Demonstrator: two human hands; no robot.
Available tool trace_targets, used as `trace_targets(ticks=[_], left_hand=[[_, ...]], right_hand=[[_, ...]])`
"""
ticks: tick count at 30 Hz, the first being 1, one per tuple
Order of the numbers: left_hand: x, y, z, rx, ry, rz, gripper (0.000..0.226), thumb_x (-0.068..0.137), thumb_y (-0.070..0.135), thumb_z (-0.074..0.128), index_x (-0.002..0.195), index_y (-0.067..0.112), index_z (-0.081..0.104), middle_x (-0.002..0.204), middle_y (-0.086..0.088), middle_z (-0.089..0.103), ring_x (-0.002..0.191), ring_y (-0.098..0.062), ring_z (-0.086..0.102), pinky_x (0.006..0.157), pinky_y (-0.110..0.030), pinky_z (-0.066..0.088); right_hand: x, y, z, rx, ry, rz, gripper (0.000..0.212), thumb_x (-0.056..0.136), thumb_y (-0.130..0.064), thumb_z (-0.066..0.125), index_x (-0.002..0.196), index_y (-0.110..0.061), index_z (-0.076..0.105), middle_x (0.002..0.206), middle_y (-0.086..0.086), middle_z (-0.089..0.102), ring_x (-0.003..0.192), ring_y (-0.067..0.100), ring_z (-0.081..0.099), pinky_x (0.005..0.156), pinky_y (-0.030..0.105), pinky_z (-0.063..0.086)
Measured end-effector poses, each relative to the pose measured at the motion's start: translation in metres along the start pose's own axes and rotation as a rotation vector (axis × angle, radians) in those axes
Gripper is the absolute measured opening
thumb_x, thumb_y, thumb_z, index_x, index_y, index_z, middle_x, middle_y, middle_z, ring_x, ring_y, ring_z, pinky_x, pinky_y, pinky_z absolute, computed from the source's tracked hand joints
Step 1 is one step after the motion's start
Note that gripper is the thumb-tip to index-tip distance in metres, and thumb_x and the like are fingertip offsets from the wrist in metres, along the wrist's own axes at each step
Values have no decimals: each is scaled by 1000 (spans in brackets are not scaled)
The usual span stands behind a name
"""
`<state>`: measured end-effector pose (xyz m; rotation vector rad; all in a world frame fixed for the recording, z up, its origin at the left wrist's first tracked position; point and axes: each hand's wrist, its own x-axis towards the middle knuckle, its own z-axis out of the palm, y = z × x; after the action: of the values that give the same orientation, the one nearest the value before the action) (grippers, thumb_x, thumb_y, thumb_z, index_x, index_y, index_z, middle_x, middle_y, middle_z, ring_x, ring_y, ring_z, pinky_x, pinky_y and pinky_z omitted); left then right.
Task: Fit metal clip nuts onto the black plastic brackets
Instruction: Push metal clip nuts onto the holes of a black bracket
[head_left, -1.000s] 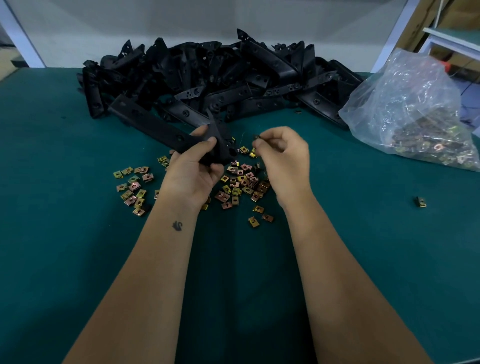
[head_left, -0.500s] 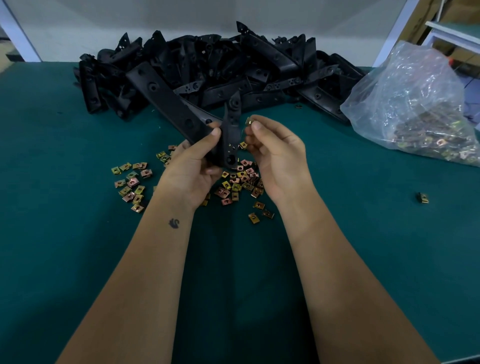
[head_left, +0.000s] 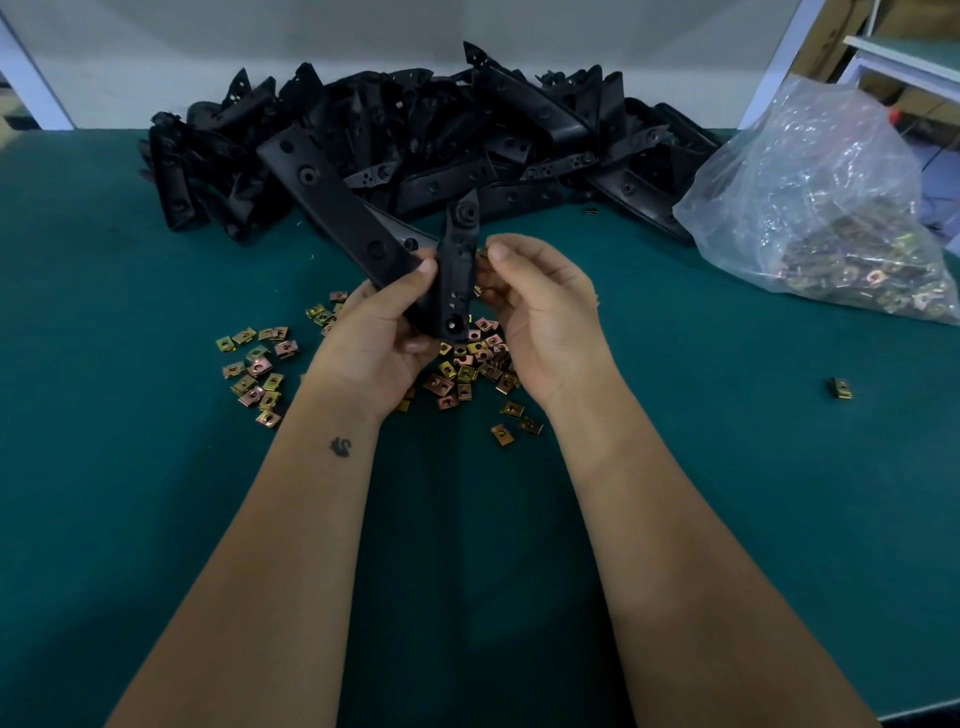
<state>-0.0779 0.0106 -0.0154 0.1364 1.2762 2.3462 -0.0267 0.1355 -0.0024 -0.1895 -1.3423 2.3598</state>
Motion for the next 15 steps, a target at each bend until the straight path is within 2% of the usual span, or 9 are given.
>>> trace_targets(ticks=[3,7,9,15], left_hand=[[-1,0,1,8,-7,-2,32,85,18,66,116,14,58,83,5,72,62,-4,61,38,-15,31],[-2,1,1,33,-26,-23,10,91,16,63,102,17,63,77,7,71,58,-3,60,38,-14,30],[-2,2,2,39,-30,-28,7,92,15,62,98,19,64,75,7,70,57,-2,59,37,-14,30],[-3,2,4,60,-1,-31,11,94,15,62,104,16,62,76,6,69,56,-3,57,38,-15,30]], right_hand=[[-1,0,0,-19,-4,-4,18,88,10,59,87,-7,62,83,9,63,74,17,59,72,26,50],[0,-1,0,35,19,7,20,88,11,57,88,-8,61,82,7,63,72,16,60,71,27,50],[1,-2,-1,29,24,8,20,89,11,56,89,-8,61,82,7,62,73,16,59,71,27,51],[0,0,1,-36,14,0,21,88,12,56,92,-8,60,83,7,62,76,16,59,77,30,50]])
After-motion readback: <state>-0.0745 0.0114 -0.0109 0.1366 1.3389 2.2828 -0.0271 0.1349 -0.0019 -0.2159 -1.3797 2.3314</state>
